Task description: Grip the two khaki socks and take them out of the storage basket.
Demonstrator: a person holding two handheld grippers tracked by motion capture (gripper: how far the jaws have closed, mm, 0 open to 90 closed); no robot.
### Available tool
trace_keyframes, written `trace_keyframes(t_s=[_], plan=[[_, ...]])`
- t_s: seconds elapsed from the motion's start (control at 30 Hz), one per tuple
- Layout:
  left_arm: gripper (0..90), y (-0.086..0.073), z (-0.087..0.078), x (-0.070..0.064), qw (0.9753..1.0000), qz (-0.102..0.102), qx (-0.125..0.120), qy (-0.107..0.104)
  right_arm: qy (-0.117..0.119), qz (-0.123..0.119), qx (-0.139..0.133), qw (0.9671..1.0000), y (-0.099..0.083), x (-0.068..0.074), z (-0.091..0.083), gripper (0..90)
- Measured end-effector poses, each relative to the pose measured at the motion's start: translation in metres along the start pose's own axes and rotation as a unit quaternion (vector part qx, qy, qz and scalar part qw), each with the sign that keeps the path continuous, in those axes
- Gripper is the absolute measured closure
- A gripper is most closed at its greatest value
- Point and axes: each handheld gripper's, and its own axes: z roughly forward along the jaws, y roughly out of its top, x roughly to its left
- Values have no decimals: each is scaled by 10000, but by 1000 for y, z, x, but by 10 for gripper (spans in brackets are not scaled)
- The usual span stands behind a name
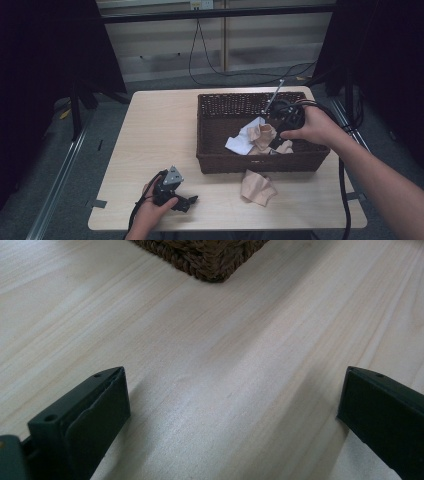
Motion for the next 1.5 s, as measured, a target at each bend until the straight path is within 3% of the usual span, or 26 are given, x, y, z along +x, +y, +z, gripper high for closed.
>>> trace_keyframes(t_s=[0.17,0.33,0.47,0.73,0.77,0.8,0.83,1.0,1.37,1.5], plan=[[0,0,0,0,10000,-7,5,4,-156,118,92,9998,1,-10,13,294],[0,0,0,0,10000,-12,-20,13,-102,285,73,9995,3,-19,28,284],[0,0,0,0,10000,-10,-21,12,-204,337,216,9990,6,-23,39,280],[0,0,0,0,10000,-5,-28,9,-288,586,75,9978,8,-44,51,273],[0,0,0,0,10000,-10,-12,12,-284,706,86,9971,8,-45,52,270],[0,0,0,0,10000,-4,-15,1,-326,634,54,9974,7,-48,53,269],[0,0,0,0,10000,-7,-24,6,-318,730,35,9968,8,-49,54,269],[0,0,0,0,10000,-7,-16,-2,-314,749,-62,9967,10,-55,57,270],[0,-1,0,0,10000,6,-50,24,-483,533,-177,9973,21,-53,68,418],[0,-1,0,0,10000,11,-29,37,-615,459,-257,9967,24,-53,71,543]])
